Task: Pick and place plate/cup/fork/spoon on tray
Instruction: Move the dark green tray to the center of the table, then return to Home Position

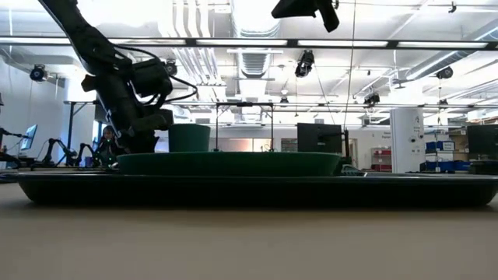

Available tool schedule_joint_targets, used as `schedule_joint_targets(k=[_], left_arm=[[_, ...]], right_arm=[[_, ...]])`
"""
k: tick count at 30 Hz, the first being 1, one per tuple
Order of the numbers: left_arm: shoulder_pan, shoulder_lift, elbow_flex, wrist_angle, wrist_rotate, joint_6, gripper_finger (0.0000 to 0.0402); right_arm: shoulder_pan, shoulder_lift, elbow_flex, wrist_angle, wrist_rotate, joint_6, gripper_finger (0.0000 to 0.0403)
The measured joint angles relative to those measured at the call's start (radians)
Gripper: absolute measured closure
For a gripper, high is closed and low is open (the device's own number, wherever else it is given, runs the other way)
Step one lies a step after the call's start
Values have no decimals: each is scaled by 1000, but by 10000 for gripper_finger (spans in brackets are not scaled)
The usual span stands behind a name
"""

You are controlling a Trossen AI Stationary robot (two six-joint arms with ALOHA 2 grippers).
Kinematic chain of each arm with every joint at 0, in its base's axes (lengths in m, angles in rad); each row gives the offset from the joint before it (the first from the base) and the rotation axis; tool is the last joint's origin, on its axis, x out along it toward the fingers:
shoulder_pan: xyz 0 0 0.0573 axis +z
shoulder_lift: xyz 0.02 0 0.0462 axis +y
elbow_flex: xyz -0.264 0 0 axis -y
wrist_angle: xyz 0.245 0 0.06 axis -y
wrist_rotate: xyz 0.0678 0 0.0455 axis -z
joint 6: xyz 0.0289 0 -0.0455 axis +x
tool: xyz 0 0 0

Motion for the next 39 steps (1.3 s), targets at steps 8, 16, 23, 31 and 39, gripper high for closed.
schedule_joint_targets(k=[8, 16, 23, 31, 39], left_arm=[[5, -4, 6, -7, -1, 1, 402], [-11, -119, 41, -47, 28, -1, 402], [-38, -423, 55, -231, 23, -1, 402], [-38, -819, 68, -404, 8, -9, 402], [-38, -983, 102, -588, -4, -4, 402]], right_arm=[[0, -1, 0, -8, -8, -7, 394], [0, -1, 0, -8, -26, -7, 394], [0, -9, -1, 0, -21, -7, 394], [7, -32, -1, 70, -17, -19, 394], [10, -34, 34, 97, -37, 17, 394]])
